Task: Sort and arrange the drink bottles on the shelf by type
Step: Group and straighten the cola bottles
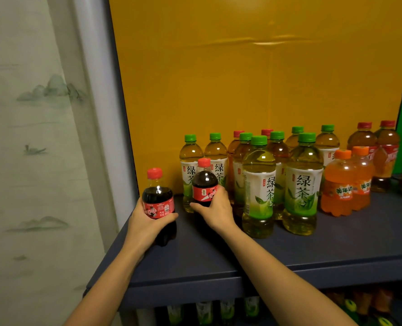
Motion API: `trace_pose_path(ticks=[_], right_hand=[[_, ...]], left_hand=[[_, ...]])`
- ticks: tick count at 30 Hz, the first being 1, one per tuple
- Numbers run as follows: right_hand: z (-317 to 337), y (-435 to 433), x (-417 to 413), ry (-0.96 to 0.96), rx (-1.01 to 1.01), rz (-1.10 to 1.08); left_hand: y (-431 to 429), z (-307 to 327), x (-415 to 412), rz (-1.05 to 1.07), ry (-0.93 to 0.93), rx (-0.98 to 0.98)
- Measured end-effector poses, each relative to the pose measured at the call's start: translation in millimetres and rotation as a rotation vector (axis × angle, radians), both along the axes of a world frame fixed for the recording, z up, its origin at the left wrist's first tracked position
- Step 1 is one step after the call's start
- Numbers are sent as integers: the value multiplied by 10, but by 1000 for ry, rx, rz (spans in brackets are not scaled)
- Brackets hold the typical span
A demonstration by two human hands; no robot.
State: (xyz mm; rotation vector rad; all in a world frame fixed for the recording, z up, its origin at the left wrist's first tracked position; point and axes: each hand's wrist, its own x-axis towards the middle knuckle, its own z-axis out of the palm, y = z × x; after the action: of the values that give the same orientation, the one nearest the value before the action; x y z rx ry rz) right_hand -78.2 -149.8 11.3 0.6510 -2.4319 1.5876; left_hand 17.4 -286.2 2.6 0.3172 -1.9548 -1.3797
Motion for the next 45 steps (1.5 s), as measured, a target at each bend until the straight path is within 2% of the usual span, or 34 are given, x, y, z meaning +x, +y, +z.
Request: trace_pose_path(ticks=[3, 9, 13, 18, 24, 35, 45], right_hand=[[-2, 76, 139, -5, 9, 57], [-30, 516, 537, -92, -115, 179], [-28, 989, 704, -145, -267, 223], [64, 1726, 733, -100, -448, 92], [104, 2855, 653, -63, -536, -108], [-65, 5037, 575, -10, -470, -311], [-84, 6424, 269, 36, -421, -438]], left_hand=[[1, 1, 23, -30, 12, 5], [247, 88, 192, -165, 59, 78], [577, 236, 253, -283, 84, 177], [1159, 386, 98, -440, 83, 191], [2173, 411, -166, -566, 124, 163], [4380, 259, -629, -674, 106, 183], [5889, 160, -1093, -775, 60, 135]])
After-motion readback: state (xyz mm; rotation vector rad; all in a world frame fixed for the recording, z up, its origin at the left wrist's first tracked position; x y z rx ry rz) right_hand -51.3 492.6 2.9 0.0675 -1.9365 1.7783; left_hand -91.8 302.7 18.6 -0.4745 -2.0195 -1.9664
